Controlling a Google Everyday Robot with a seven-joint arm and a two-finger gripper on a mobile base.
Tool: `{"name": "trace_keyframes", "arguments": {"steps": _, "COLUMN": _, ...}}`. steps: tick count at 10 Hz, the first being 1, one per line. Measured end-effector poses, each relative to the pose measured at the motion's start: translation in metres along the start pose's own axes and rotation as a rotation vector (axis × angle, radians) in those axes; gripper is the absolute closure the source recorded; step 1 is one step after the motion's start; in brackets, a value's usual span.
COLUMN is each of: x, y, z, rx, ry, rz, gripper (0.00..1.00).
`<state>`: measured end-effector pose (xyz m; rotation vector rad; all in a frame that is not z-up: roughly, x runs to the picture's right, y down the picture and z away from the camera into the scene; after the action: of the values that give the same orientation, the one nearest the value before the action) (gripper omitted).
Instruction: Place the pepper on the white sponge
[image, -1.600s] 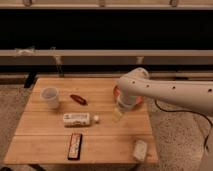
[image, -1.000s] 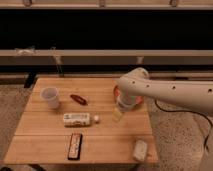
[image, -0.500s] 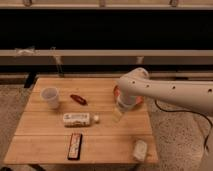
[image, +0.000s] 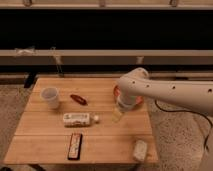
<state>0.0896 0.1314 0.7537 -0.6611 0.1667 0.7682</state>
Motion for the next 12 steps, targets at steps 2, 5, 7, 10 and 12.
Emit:
{"name": "trace_keyframes", "arguments": {"steps": 2, "x": 0.000, "y": 0.000, "z": 0.000, "rx": 0.000, "ry": 0.000, "rz": 0.000, "gripper": 0.30}}
{"name": "trace_keyframes", "arguments": {"steps": 5, "x": 0.000, "y": 0.000, "z": 0.000, "rx": 0.000, "ry": 0.000, "rz": 0.000, "gripper": 0.30}}
{"name": "trace_keyframes", "arguments": {"steps": 7, "x": -0.005, "y": -0.002, "z": -0.001, "rx": 0.019, "ry": 0.003, "rz": -0.022, "gripper": 0.30}}
{"name": "trace_keyframes", "arguments": {"steps": 10, "x": -0.049, "y": 0.005, "z": 0.004, "rx": 0.065, "ry": -0.006, "rz": -0.092, "gripper": 0.30}}
{"name": "trace_keyframes", "arguments": {"steps": 12, "x": -0.085, "y": 0.012, "z": 0.009, "rx": 0.092, "ry": -0.013, "rz": -0.137, "gripper": 0.30}}
